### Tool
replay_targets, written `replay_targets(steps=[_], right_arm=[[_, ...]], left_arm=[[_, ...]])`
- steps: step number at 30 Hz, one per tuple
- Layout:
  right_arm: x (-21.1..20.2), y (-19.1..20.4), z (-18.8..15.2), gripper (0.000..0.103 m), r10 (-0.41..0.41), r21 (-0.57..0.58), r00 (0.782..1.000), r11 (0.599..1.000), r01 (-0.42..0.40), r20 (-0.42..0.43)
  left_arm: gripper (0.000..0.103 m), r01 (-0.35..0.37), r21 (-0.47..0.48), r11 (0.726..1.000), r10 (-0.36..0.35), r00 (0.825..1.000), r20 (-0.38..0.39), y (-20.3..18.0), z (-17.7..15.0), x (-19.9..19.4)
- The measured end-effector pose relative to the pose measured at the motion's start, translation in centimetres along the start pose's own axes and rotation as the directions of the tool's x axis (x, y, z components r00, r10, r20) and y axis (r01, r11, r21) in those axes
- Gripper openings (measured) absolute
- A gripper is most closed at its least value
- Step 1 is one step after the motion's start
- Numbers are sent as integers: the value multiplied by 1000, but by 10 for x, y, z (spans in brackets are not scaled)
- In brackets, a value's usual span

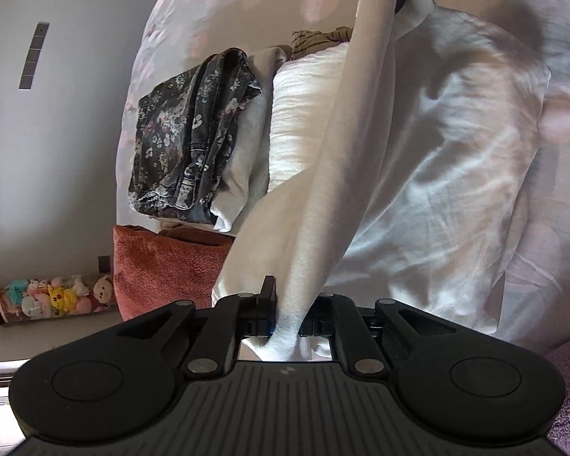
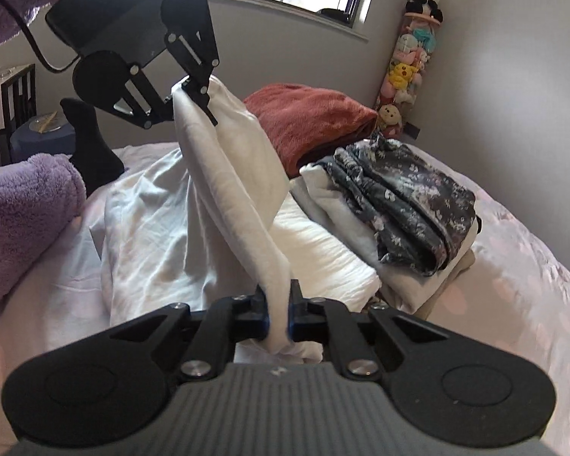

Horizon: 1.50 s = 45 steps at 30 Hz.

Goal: Fold clothes

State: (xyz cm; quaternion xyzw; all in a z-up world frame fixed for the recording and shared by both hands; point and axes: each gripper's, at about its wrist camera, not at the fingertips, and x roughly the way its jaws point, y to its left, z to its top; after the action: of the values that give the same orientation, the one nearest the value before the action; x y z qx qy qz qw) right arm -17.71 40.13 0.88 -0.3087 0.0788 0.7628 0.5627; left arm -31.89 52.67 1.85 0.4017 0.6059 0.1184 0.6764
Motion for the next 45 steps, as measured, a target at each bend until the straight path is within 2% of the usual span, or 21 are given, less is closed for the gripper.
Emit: replay_targets(steps=[14,17,21,25,30,35,41,45], right_arm=[[-83,57,28,9,19,-47,992,999,-13,127],[-94,63,32,9,21,-53,989,999,-13,146],[-93,53,39,9,28,-15,991,1000,-26,133],[-75,32,46,9,27,20,995,999,-29,97],[-33,-11,52,9,24,77,999,997,-26,34],[30,-59,45,9,54,170,997,984,-45,-50],[101,-102,15,9,110,297,987,952,-70,-119],[133,-116,-5,10,138,350,980,933,-81,-140]], left_arm=[[7,-108,-33,994,107,994,-20,-43,-30,-106],[7,-123,-38,992,122,992,-23,-44,-32,-118],[7,-127,-24,992,127,992,-22,-35,-28,-113],[7,-108,-10,994,107,994,-19,-18,-20,-83],[7,-68,-21,997,68,998,-10,8,-12,-34],[7,23,-52,998,-23,1000,-8,37,-3,30],[8,168,-97,981,-170,985,-10,58,7,101],[15,220,-111,969,-222,975,-9,60,10,130]])
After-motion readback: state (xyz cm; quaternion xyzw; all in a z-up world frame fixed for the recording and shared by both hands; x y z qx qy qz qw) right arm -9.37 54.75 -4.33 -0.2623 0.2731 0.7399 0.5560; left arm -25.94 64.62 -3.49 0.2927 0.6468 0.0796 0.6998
